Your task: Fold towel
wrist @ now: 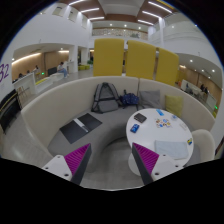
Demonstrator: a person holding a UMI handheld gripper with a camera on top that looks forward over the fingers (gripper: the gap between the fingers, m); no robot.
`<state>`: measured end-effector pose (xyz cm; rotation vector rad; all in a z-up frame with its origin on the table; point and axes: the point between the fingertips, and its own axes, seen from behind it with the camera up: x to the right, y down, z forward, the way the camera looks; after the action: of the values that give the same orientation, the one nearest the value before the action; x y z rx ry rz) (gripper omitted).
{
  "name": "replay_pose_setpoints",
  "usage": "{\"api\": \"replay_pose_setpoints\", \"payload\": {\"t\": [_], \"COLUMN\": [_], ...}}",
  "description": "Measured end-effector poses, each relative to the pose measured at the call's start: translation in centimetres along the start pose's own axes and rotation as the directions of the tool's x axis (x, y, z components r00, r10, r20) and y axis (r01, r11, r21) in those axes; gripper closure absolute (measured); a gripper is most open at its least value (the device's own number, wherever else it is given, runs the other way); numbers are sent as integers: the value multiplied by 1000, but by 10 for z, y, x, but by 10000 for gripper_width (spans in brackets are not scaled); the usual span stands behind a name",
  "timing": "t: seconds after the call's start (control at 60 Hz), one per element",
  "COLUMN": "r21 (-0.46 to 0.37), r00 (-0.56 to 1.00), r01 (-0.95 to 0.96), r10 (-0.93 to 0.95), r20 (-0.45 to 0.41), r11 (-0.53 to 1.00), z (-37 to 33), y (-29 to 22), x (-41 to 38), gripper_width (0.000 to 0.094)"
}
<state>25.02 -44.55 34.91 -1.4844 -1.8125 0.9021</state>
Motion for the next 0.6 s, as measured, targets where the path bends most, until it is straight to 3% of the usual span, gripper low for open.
{"api": "replay_pose_setpoints", "payload": {"t": [0.283, 0.6], "r21": [-9, -10], "r00": [990, 953], "r01": [-71, -141], "r10": [69, 133], "r20": [-125, -274], "r11": [997, 990], "z": [36, 65], "y": [-3, 31], "x": [76, 194], "gripper_width": [65, 64]}}
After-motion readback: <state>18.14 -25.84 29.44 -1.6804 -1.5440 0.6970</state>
